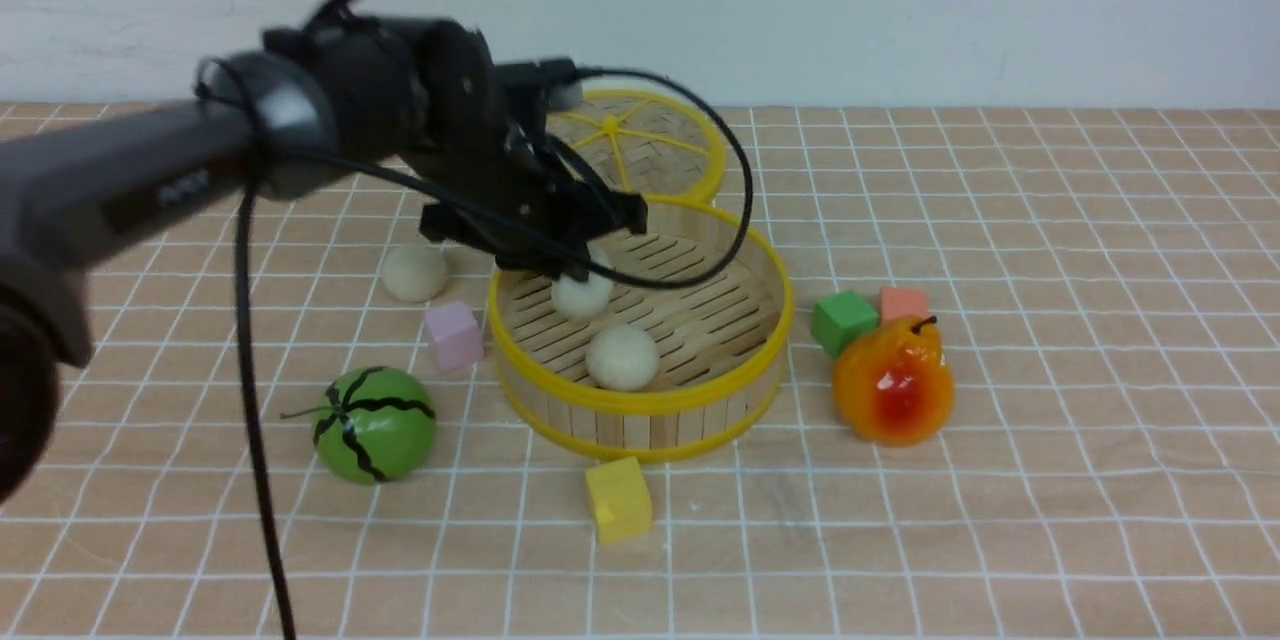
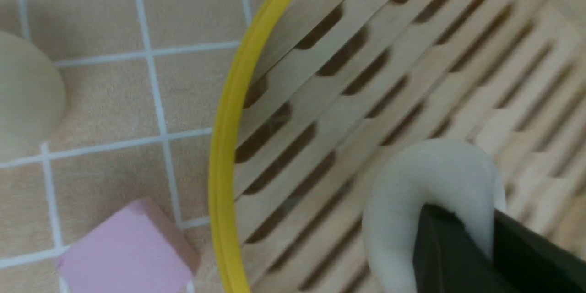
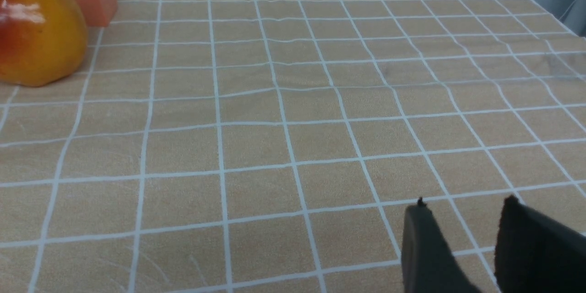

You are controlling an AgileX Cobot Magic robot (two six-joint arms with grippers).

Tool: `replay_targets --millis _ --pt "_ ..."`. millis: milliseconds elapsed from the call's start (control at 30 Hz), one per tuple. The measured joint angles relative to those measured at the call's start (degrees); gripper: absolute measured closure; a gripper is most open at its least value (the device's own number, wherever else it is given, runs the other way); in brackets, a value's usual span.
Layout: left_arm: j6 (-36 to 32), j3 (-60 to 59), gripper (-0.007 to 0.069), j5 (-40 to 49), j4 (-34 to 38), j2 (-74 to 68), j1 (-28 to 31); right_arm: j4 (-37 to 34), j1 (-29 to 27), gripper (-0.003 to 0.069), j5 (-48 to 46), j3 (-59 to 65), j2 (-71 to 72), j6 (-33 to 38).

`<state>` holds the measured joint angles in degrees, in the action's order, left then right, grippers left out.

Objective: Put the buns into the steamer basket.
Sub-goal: Use the left arm to put the steamed stuffed bun into the steamer, then use the left arm to grab a steamed stuffed bun

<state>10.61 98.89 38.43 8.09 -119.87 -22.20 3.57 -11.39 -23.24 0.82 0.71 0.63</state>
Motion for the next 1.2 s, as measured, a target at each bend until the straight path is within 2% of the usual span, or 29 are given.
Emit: replay_targets --millis 100,167,300,400,567,767,967,1200 --pt "0.66 0.0 0.047 -0.34 -0.13 -1.28 0.05 0.0 0.0 0.0418 0.0 0.0 0.0 0.0" --pt "0.91 0.0 0.0361 -0.34 -0.2 -1.66 0.06 0.0 0.0 0.0418 0.0 0.0 0.0 0.0" --pt "1.03 0.0 0.0211 -0.16 -0.2 -0.84 0.06 0.0 0.0 0.0418 0.0 0.0 0.0 0.0" --pt "1.03 0.59 0.0151 1.79 -1.53 0.77 0.06 0.0 0.0 0.0418 0.0 0.0 0.0 0.0" --pt "1.84 3.49 0.0133 3.98 -6.26 4.09 0.82 0.0 0.0 0.0418 0.0 0.0 0.0 0.0" --pt "5.11 5.38 0.0151 4.96 -8.98 5.28 7.51 0.0 0.0 0.0418 0.0 0.0 0.0 0.0" --pt "5.78 5.38 0.0214 5.09 -8.09 0.64 13.52 0.0 0.0 0.0418 0.0 0.0 0.0 0.0" --pt "5.78 5.38 0.0295 0.76 -7.43 -3.83 14.05 0.0 0.0 0.0418 0.0 0.0 0.0 0.0"
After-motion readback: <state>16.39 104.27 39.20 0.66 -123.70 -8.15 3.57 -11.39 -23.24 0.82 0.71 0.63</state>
